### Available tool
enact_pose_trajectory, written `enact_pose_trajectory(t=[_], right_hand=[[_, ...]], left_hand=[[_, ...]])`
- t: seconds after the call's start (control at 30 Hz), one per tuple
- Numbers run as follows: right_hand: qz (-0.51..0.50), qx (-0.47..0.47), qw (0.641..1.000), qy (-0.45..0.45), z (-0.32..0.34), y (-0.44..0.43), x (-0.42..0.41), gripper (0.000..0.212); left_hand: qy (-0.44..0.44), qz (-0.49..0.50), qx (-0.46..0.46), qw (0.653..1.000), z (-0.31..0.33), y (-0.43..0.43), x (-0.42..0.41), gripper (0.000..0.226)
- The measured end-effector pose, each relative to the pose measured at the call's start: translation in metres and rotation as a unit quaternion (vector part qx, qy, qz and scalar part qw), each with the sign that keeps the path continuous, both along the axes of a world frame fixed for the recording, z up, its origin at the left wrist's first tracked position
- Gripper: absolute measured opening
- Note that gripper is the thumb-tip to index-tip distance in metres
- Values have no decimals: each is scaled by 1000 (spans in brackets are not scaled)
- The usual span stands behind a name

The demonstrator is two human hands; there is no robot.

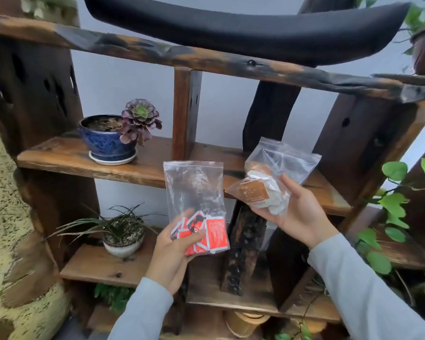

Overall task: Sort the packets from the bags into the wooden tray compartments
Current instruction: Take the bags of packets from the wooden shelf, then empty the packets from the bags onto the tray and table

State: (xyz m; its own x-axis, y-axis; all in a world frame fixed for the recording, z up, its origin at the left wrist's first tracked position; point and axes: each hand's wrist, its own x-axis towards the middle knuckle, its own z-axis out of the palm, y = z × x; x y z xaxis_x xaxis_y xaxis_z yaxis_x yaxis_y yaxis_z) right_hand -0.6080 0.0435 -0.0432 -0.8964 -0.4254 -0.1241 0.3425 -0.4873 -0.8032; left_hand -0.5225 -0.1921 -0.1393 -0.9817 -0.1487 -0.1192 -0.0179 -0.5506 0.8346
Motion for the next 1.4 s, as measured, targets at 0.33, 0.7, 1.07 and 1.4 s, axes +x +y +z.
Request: enact_pose_trajectory(t=[0.33,0.7,1.07,1.4], right_hand=[[5,224,972,73,-47,26,79,33],[-73,273,952,119,-88,100,173,26],[-360,415,825,133,-138,234,298,74],[-374,231,898,8,-160,326,399,67]], left_hand=[[-28,-94,34,995,-25,69,23,45],[-30,-211,25,977,-27,164,89,54],[-77,-352,-30,932,-44,317,185,68],[-74,-332,-53,939,-53,423,254,45]])
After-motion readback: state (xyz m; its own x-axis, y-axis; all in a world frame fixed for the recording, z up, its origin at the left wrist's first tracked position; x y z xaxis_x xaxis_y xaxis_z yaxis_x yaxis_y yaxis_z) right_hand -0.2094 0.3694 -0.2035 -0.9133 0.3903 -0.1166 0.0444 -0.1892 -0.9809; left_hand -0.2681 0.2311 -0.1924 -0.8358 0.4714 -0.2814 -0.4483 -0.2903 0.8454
